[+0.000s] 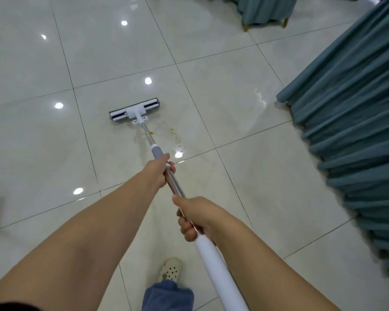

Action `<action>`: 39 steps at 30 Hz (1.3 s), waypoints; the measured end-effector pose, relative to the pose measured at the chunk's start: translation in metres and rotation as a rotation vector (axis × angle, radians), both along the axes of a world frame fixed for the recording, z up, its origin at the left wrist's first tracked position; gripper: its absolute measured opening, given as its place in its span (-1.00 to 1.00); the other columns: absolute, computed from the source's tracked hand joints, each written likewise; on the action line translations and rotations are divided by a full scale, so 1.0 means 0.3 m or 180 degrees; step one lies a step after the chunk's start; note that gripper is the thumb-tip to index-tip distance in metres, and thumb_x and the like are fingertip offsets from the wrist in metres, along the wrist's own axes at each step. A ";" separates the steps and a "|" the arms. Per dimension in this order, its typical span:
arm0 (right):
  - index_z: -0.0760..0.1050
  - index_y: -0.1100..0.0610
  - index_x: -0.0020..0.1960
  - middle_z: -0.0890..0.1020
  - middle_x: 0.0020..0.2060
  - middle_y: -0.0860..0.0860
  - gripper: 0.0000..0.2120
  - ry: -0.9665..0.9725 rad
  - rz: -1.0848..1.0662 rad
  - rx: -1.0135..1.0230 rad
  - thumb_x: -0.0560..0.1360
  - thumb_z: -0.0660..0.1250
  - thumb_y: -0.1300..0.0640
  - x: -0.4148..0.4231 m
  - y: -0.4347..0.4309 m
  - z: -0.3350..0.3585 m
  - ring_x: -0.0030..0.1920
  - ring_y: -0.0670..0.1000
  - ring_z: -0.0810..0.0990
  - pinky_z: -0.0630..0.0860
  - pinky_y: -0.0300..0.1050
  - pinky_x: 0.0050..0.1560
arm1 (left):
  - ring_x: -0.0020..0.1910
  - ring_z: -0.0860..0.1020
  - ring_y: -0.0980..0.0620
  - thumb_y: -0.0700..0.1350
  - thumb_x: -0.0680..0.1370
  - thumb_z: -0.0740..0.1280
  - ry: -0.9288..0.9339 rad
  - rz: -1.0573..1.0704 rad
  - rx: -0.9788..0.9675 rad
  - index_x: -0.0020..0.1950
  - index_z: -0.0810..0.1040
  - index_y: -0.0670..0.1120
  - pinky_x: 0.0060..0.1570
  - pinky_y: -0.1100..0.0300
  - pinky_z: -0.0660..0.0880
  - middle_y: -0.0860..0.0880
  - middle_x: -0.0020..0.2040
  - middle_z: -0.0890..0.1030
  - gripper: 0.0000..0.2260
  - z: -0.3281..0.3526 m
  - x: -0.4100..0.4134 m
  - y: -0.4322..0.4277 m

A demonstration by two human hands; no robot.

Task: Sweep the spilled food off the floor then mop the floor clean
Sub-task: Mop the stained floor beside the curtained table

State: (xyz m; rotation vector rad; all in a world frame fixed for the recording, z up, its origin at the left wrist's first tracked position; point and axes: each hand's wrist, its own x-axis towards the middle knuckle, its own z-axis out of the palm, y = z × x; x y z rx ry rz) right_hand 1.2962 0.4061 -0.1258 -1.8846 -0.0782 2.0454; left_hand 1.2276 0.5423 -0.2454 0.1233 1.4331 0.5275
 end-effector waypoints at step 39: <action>0.33 0.07 -0.11 0.47 -0.38 -0.04 -0.80 -0.1577 0.1650 -0.1002 0.56 0.22 -0.05 0.614 -1.915 0.328 -0.43 -0.04 0.48 0.35 -0.26 -0.47 | -0.33 0.48 -0.07 -0.38 0.53 0.25 -0.0793 -0.1432 -0.1508 0.07 0.36 -0.27 -0.38 0.03 0.55 -0.19 -0.24 0.48 -0.85 0.144 0.572 -1.817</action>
